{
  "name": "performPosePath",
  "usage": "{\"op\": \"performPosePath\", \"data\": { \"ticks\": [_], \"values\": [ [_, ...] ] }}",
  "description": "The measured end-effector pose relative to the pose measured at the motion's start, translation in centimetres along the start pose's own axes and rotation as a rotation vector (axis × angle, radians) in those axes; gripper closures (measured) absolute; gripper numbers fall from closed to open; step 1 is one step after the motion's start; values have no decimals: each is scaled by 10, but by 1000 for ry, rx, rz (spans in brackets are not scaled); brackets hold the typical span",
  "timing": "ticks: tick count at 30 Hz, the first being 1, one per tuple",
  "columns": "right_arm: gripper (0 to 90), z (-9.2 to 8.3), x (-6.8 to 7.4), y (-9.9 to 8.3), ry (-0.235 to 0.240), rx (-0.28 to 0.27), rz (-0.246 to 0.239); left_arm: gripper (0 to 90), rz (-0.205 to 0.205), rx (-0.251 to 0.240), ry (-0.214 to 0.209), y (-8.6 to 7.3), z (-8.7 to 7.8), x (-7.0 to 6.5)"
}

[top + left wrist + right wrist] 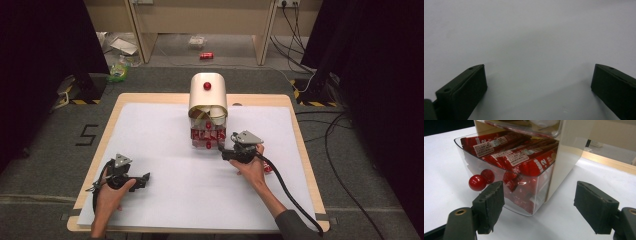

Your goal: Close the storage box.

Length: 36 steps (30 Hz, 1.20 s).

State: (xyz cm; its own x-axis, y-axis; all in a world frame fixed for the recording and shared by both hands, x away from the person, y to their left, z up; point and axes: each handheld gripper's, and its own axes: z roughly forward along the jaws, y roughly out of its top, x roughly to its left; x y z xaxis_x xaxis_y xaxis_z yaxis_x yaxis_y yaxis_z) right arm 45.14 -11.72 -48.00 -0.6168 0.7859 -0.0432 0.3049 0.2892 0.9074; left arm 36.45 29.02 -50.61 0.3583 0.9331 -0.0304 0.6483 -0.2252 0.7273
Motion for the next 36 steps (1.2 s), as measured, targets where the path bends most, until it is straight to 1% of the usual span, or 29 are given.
{"op": "performPosePath", "data": {
  "ticks": [1, 6, 9, 14, 21, 27, 28, 33, 36],
  "values": [
    [245, 1, -1, 0, 3, -1, 11, 0, 0, 0, -1, 0, 0, 0],
    [243, 5, -3, 2, 0, 1, 21, 0, 0, 0, -1, 0, 0, 0],
    [242, 7, -5, 2, -5, -1, 15, 0, 0, 0, -1, 0, 0, 0],
    [241, 9, -7, 2, -12, -6, 20, 0, 0, 0, 0, 0, 0, 0],
    [236, 10, -12, 2, -22, 0, 27, 0, 0, 0, 0, 0, 0, 0],
    [237, 12, -13, 2, -24, -9, 30, 0, 0, 0, 0, 0, 0, 0],
    [239, 13, -14, 2, -30, -11, 31, 0, 0, 0, 0, 0, 0, 0],
    [244, 16, -17, 1, -30, -17, 61, 0, 0, 0, 0, 0, 0, 0],
    [240, 17, -19, 1, -36, -20, 60, 0, 0, 0, 0, 0, 0, 0]
  ]
}}
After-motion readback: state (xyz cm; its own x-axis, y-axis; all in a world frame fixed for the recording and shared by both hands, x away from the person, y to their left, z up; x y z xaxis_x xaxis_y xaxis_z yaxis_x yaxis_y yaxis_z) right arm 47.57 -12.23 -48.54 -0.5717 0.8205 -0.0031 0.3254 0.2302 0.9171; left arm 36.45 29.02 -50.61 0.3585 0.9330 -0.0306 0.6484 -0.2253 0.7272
